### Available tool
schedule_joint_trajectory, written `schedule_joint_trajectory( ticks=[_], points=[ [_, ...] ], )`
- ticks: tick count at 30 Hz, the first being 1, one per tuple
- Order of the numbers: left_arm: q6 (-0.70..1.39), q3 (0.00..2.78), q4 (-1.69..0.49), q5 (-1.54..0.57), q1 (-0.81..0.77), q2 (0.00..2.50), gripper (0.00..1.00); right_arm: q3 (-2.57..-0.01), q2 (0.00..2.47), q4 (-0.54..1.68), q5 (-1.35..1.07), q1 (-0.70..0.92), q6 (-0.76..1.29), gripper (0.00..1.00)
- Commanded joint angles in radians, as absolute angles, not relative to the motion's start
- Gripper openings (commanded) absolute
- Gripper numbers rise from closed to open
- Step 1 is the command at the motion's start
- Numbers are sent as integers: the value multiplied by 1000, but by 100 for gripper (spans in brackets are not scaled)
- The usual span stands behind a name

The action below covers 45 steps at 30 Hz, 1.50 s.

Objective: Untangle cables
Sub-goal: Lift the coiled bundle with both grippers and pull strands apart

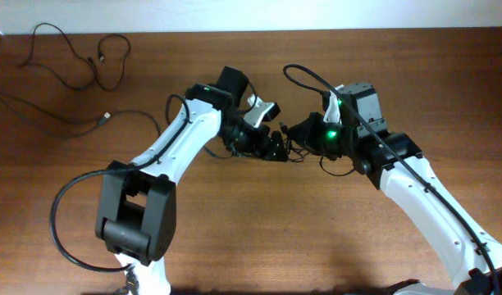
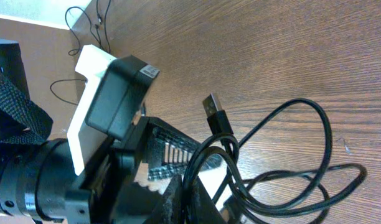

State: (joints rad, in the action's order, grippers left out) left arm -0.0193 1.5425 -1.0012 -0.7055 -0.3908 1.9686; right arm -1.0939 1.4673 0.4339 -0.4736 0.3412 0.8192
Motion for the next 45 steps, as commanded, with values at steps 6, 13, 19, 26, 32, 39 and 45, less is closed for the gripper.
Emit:
schedule_joint_trajectory(
  ticks=[6,13,19,26,32,39,45],
  points=[
    [390,1539,-957,-290,-393,1971,32,-1098,1472,429,-664,347,828,4],
    [414,1539,-975,-291,-313,1971,6,-1099,1472,429,-798,347,823,4],
    [437,1539,-1019,-312,-245,1971,32,-1099,1471,277,-1032,347,780,4],
    [339,1539,-1023,-820,-166,1971,57,-1099,1471,273,-1044,348,774,4],
    [239,1539,-1118,-1107,-98,1971,60,-1099,1471,271,-1003,347,737,4],
    [230,1539,-1231,-1130,-98,1971,54,-1099,1471,271,-952,348,737,4],
    [231,1539,-1251,-1130,-119,1971,48,-1099,1471,244,-954,348,752,4]
  ],
)
